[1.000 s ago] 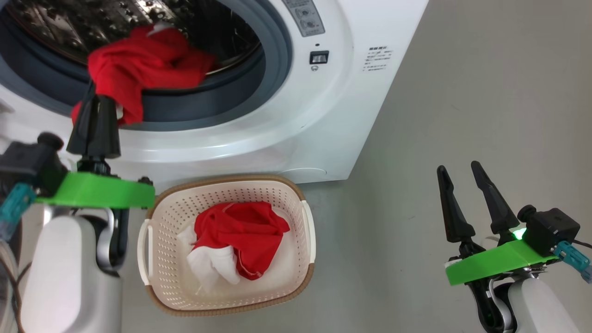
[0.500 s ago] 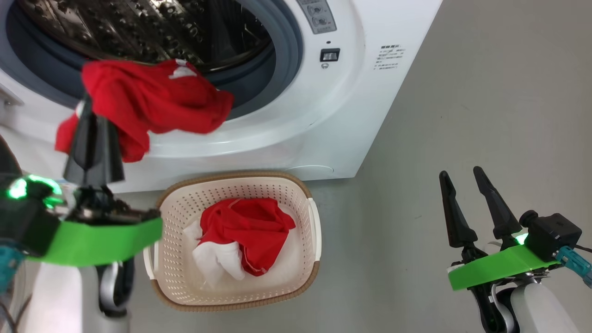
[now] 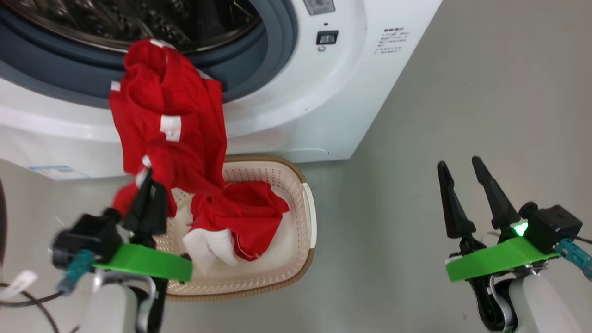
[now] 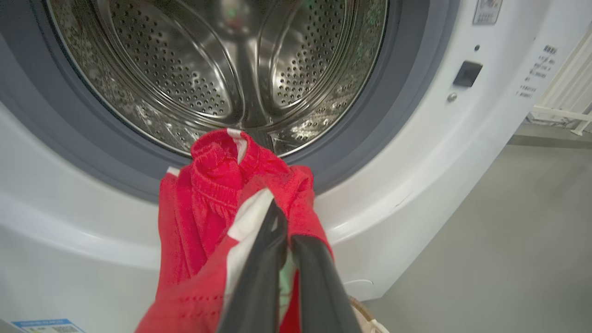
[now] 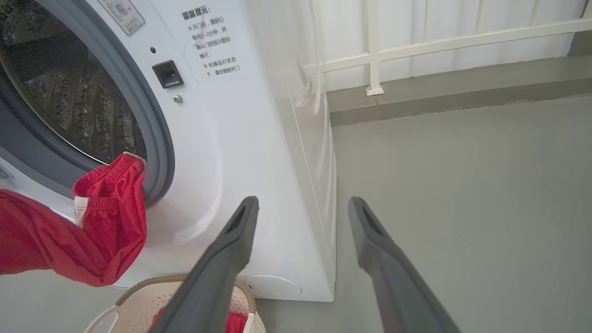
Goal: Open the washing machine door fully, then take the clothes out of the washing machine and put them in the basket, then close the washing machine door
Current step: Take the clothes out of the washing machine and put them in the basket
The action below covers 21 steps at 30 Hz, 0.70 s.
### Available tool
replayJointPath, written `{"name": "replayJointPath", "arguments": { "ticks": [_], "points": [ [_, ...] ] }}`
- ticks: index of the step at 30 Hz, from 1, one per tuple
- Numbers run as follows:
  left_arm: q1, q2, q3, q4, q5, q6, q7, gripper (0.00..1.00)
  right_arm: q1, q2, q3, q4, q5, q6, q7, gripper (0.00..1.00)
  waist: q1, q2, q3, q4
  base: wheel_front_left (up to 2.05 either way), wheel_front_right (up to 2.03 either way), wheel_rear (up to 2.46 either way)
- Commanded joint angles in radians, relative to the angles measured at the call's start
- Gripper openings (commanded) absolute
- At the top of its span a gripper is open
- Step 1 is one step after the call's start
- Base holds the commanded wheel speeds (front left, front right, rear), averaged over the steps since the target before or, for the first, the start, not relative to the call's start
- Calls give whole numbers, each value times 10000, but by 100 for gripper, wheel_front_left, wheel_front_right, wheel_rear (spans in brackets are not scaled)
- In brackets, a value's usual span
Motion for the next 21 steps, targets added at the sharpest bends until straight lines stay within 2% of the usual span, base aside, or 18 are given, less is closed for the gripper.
{"name": "replayJointPath", "arguments": {
  "ticks": [1, 14, 21],
  "points": [
    [-133, 177, 162, 91, -32, -55, -49, 0, -205, -11, 214, -280, -150, 63, -63, 100, 0, 0, 277, -111, 0, 0, 0],
    [-1455, 594, -837, 3584, -62, -56, -49, 0, -746, 87, 275, -450, -189, 63, -63, 100, 0, 0, 1429, -455, 0, 0, 0],
    [-1985, 744, -1176, 4773, -47, -57, -49, 0, -947, 95, 416, -487, -27, 63, -63, 100, 0, 0, 1881, -621, 0, 0, 0]
  ]
}}
